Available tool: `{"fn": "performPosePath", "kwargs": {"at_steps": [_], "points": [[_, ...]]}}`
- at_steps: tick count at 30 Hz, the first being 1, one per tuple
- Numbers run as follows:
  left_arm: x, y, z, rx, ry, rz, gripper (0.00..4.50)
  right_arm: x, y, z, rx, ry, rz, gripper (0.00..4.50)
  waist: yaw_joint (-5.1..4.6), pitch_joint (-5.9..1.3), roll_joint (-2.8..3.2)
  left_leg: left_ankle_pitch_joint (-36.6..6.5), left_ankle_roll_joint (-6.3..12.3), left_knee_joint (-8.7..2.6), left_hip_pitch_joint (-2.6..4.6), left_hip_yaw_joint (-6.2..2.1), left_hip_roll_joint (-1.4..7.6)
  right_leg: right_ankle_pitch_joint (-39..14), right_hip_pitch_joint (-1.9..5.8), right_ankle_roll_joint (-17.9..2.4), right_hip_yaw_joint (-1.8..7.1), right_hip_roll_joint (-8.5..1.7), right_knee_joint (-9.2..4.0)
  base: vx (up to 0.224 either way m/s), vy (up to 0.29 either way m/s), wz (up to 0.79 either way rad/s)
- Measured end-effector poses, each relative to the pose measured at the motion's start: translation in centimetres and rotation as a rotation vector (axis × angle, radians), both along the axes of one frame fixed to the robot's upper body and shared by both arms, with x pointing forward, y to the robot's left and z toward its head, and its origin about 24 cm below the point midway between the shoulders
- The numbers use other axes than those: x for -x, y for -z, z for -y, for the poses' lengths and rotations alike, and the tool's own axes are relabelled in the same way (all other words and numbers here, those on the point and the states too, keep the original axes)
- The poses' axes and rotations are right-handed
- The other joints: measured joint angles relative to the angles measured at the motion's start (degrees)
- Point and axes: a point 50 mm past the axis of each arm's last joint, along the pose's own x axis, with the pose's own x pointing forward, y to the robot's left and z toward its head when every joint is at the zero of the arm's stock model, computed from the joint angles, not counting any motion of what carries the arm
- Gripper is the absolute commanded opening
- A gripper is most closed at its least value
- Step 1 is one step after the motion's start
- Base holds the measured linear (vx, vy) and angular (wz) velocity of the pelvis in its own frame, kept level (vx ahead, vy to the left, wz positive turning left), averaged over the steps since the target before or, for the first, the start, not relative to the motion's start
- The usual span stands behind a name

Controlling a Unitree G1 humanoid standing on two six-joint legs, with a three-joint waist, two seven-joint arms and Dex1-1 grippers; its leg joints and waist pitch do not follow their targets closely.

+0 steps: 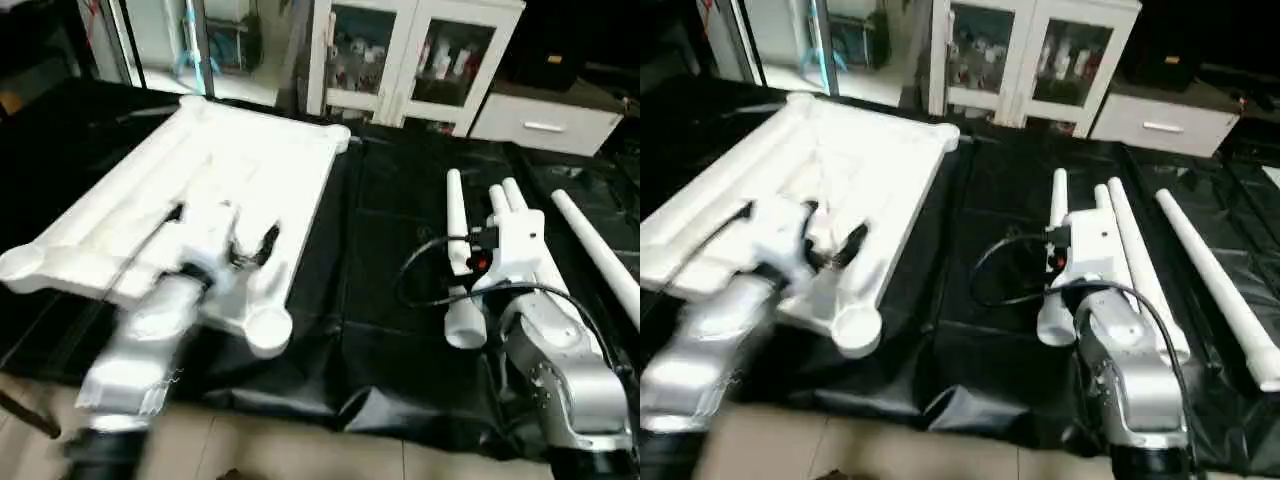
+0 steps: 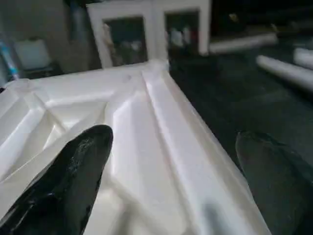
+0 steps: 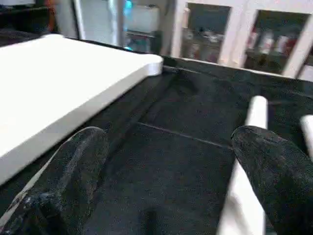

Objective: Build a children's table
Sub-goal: Move to table

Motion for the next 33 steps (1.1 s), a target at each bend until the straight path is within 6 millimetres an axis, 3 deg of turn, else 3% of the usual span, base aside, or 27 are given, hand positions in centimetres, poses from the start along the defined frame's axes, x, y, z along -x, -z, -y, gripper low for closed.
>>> {"fn": "performPosePath", "kwargs": {"at_steps": [4,7,11,14,20,22,30,33], "points": [[0.9,-0.4,-1.7,-0.081,0.198,-0.087,4.5,0.7,-0.7,-0.6,0.002,-0.166,0.021,4.49,0.5,0.23,0.17,0.0,0.01,-0.04,0.24,1.05,0.15,0.0,0.07,0.3,0.43,-0.3,0.01,-0.057,0.028,0.03],[1.3,-0.8,-3.2,-0.182,0.304,-0.173,4.5,1.8,-1.2,-1.1,0.039,-0.37,0.004,4.49,0.94,0.29,0.32,0.0,0.03,-0.03,0.27,1.24,0.22,0.3,0.04,0.3,0.5,-0.3,-0.01,0.0,0.0,0.0],[1.1,-0.1,-3.7,-0.264,0.431,-0.283,4.5,3.7,-1.3,-1.2,0.107,-0.625,-0.084,4.49,1.86,0.33,0.55,0.1,0.15,-0.16,0.28,1.58,0.51,0.4,0.01,0.1,0.46,-0.26,0.01,0.0,0.0,0.0],[0.8,0.6,-3.9,-0.324,0.48,-0.325,4.5,4.7,-1.1,-0.8,0.15,-0.717,-0.144,4.49,2.08,0.33,0.61,0.2,0.14,-0.22,0.25,1.59,0.6,0.4,-0.07,0.1,0.44,-0.18,0.01,0.0,0.0,0.0],[0.2,1.4,-3.8,-0.445,0.572,-0.375,4.5,5.6,-1.2,-1.3,0.157,-0.811,-0.179,4.49,2.17,0.33,0.81,0.2,0.15,-0.26,0.2,1.65,0.66,0.2,-0.17,0.0,0.46,-0.11,-0.02,0.0,0.0,0.0],[-0.3,1.5,-4.1,-0.472,0.588,-0.383,4.13,5.7,-1.3,-1.5,0.157,-0.822,-0.18,4.5,2.32,0.33,0.87,0.2,0.15,-0.27,0.2,1.66,0.68,0.2,-0.17,0.0,0.45,-0.11,-0.03,0.0,0.0,0.0],[-0.5,1.7,-4.9,-0.51,0.658,-0.454,3.63,6.2,-1.1,-1.6,0.154,-0.83,-0.192,4.5,2.76,0.35,1.01,0.2,0.15,-0.27,0.24,1.73,0.69,0.2,-0.16,0.0,0.47,-0.12,0.0,0.0,0.0,0.0],[-0.8,1.9,-5.0,-0.529,0.674,-0.459,3.23,6.2,-1.1,-1.5,0.16,-0.83,-0.195,4.5,2.9,0.34,1.0,0.2,0.15,-0.27,0.27,1.74,0.72,0.2,-0.14,0.0,0.44,-0.13,0.05,0.0,0.0,0.0]]}}
